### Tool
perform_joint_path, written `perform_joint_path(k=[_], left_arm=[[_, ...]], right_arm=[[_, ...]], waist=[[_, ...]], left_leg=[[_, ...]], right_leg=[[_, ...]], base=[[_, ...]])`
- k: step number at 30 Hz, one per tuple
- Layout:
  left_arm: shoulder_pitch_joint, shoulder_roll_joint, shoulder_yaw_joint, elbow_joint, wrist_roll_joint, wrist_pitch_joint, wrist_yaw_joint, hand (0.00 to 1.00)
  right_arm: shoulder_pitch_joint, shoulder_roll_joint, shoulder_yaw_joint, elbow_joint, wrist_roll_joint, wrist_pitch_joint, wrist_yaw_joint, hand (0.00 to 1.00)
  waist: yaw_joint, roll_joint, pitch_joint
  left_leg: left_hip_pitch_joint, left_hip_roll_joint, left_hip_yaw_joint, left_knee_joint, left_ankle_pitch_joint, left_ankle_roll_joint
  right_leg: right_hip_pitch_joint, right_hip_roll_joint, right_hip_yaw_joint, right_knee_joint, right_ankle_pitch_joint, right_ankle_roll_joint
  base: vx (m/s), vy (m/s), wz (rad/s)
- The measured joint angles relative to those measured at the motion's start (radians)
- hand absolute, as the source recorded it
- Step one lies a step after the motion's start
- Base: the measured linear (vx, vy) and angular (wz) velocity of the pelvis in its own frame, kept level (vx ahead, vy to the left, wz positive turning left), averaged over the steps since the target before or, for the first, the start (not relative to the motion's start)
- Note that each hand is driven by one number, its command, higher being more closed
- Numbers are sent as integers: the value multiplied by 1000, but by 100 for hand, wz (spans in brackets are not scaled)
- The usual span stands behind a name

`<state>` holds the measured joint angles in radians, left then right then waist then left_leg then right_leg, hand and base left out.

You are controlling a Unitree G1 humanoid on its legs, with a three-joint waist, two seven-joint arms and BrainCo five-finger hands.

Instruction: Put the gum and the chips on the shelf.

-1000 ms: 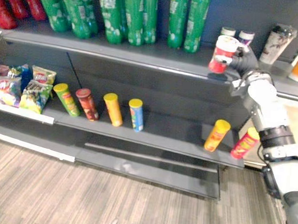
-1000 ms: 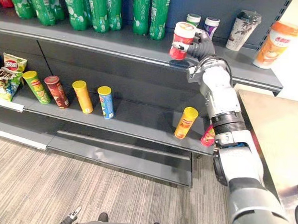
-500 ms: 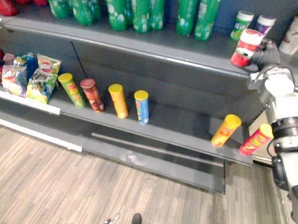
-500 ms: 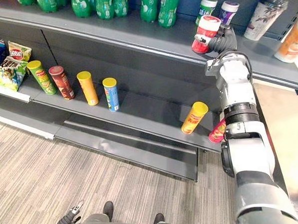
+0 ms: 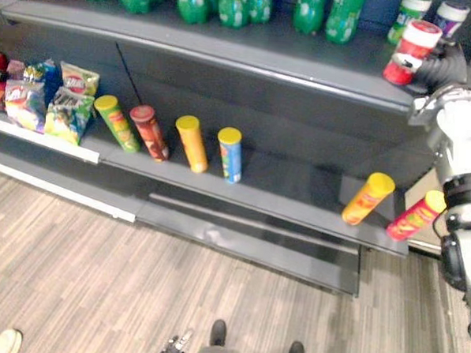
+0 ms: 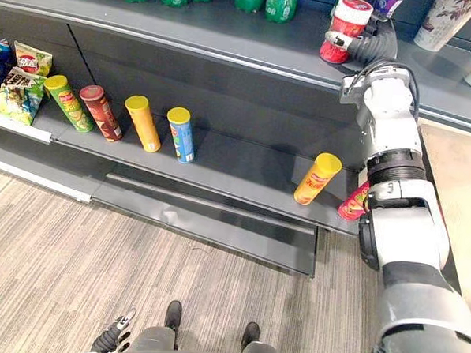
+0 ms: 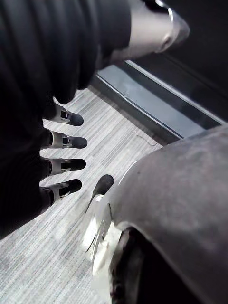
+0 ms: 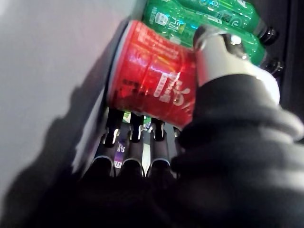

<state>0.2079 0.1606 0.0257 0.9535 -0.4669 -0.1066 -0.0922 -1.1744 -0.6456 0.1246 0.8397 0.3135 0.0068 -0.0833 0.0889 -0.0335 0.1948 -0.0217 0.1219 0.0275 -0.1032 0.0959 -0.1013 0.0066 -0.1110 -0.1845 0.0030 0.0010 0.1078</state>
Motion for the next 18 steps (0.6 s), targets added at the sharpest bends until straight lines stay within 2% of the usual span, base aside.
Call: perform_joint_path(k=[1, 11, 18], left_arm=[[0, 0, 0, 0, -1, 0, 0, 0], [-11, 9, -19, 0, 1, -2, 0, 0], [-11, 9, -19, 0, 0, -3, 3, 0]], right_arm=[[0, -8, 0, 1, 0, -1, -1, 0], [-1, -22, 9, 2, 1, -35, 6, 0], [-1, -21, 22, 1, 14, -35, 4, 0]], waist=[[0, -1, 1], [7, -8, 13], [8, -8, 13]], left_leg=[[-6, -1, -3, 0, 2, 1], [-8, 1, 16, 0, 8, 0], [5, 7, 33, 0, 10, 3]], right_leg=[[-4, 0, 0, 0, 1, 3], [-16, 2, 17, -1, 10, -1], [-12, 7, 33, -1, 12, -2]], base=[[-37, 2, 7], [1, -3, -4], [12, -9, -7]])
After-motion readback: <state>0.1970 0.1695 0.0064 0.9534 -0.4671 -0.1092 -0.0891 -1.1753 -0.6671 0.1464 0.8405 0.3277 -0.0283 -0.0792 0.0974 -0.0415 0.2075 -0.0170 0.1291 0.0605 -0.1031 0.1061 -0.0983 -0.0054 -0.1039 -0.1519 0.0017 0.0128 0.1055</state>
